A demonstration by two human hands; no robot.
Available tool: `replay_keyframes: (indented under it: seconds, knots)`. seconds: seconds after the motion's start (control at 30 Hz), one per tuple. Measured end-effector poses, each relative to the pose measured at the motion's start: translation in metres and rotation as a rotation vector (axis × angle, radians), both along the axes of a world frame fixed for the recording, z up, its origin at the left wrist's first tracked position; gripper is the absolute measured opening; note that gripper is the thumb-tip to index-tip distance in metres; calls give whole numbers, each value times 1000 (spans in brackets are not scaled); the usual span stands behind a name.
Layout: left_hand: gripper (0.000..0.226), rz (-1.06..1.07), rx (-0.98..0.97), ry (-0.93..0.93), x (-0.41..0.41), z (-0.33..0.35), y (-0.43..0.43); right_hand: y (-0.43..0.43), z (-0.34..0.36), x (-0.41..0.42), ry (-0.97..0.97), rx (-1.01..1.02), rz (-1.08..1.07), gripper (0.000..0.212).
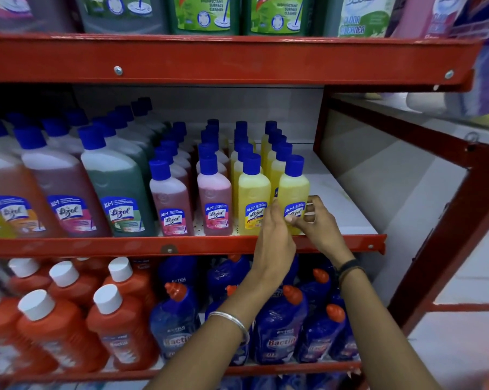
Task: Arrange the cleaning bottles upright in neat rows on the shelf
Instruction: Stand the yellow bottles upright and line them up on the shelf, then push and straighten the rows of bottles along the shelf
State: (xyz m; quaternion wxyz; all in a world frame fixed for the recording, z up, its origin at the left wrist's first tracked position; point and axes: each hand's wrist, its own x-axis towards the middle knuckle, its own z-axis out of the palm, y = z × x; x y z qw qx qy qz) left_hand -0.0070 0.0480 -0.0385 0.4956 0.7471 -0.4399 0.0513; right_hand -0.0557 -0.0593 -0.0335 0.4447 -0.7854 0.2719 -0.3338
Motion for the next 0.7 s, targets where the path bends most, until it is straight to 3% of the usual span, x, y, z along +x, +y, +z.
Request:
replay_keyframes:
  seconds: [0.1, 0.2, 0.3, 0.43, 0.7]
  knots:
    - [35, 83, -187, -192, 4, 20, 27, 2, -1, -2, -15, -51, -102, 54]
    - [39, 188, -318, -205, 24, 50, 38, 9, 18, -8, -263, -139, -219, 51]
    - [48, 127, -181, -81, 45, 78, 34, 16, 51, -8, -305, -204, -149, 44]
    - [45, 82, 87, -70, 56, 92, 25, 15, 73, 1, -74, -261, -8, 38]
    - [51, 26, 198, -28, 53, 103, 37, 13, 73, 6, 31, -303, -4, 39]
